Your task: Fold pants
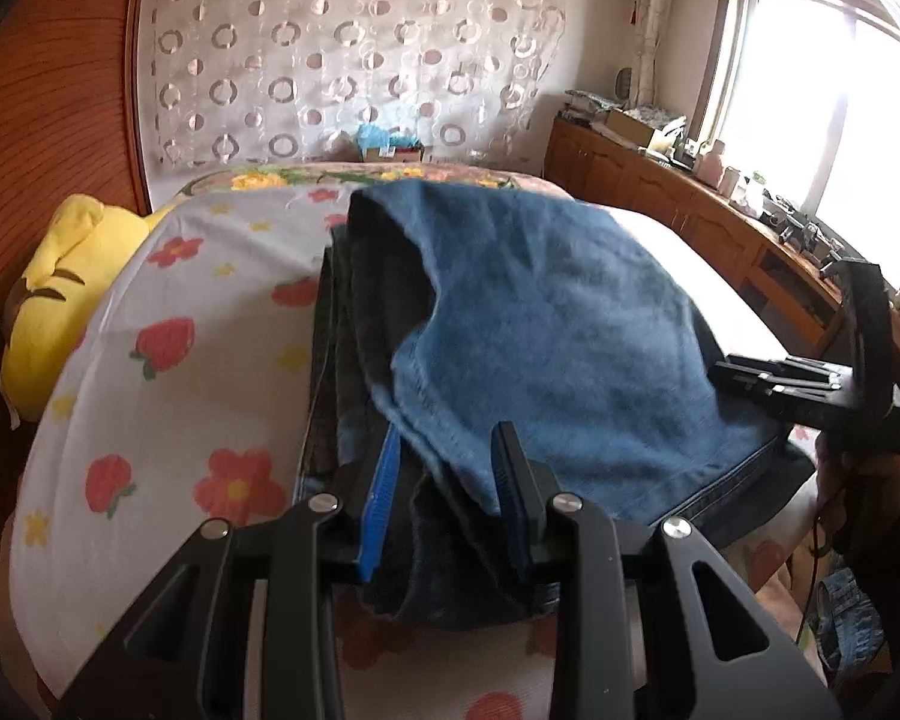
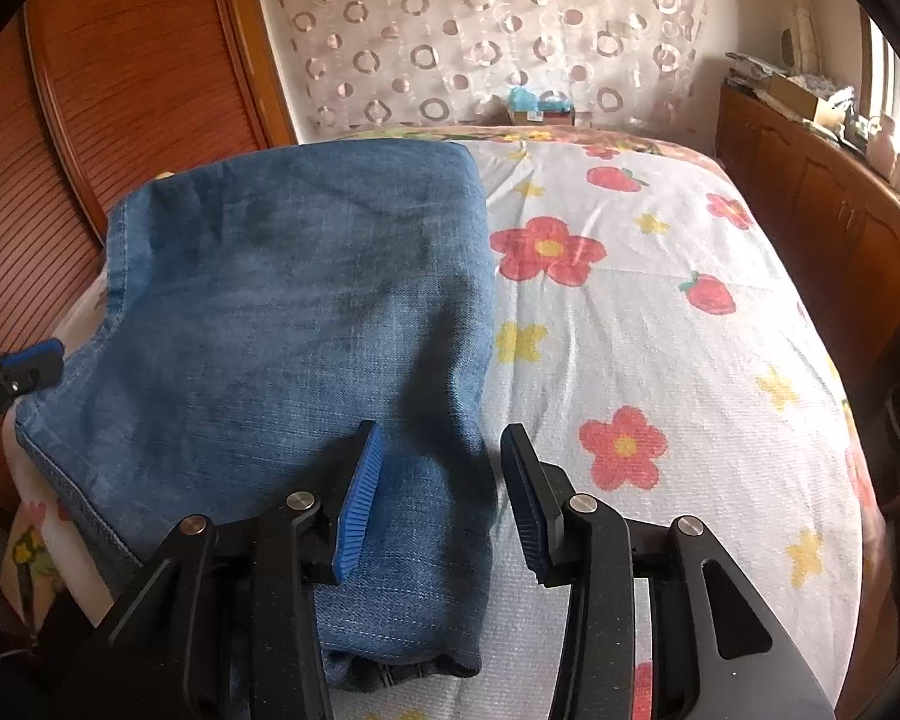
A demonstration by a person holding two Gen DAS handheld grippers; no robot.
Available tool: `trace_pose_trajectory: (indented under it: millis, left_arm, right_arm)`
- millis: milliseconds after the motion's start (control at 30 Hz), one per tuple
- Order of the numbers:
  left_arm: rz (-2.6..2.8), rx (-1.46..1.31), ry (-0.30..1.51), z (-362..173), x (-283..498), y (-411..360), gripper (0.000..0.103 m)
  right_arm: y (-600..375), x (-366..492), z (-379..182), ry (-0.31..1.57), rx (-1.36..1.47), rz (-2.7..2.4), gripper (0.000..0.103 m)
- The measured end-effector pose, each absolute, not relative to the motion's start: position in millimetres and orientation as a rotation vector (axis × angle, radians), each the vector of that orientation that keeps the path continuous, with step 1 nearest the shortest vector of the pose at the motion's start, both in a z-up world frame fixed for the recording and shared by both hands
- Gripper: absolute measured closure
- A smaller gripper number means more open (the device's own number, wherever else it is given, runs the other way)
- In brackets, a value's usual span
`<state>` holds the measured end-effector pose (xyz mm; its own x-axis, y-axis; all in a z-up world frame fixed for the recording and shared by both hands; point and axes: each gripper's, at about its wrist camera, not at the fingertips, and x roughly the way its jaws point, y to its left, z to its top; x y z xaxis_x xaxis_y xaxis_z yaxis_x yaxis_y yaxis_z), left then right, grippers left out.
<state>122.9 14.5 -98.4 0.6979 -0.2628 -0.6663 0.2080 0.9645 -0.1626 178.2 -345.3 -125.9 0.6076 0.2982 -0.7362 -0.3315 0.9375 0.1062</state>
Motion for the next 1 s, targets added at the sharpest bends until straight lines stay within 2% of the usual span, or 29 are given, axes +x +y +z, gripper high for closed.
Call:
trace_pose_trajectory:
  millis: [600, 900, 933, 1000]
  left_arm:
    - [-0.247, -0.049, 0.789, -118.3, 125.5, 23.5, 0.072]
    - [-0.248, -0.048, 0.791, -120.4, 127.8, 26.4, 0.071]
    - [-0.248, -0.047, 0.790, -120.3, 127.8, 26.3, 0.071]
    - [-0.249, -0.047, 0.790, -120.4, 128.2, 26.9, 0.071]
  right_arm:
    - [-344.5, 167.2, -124.4, 0.840, 0.007, 0.386, 0.061]
    - [-338.7, 161.9, -125.7, 0.835, -0.007, 0.413, 0.056]
    - [-338.3, 162.3, -125.5, 0.836, -0.009, 0.414, 0.056]
    - [-339.5, 162.3, -125.5, 0.843, -0.002, 0.431, 0.065]
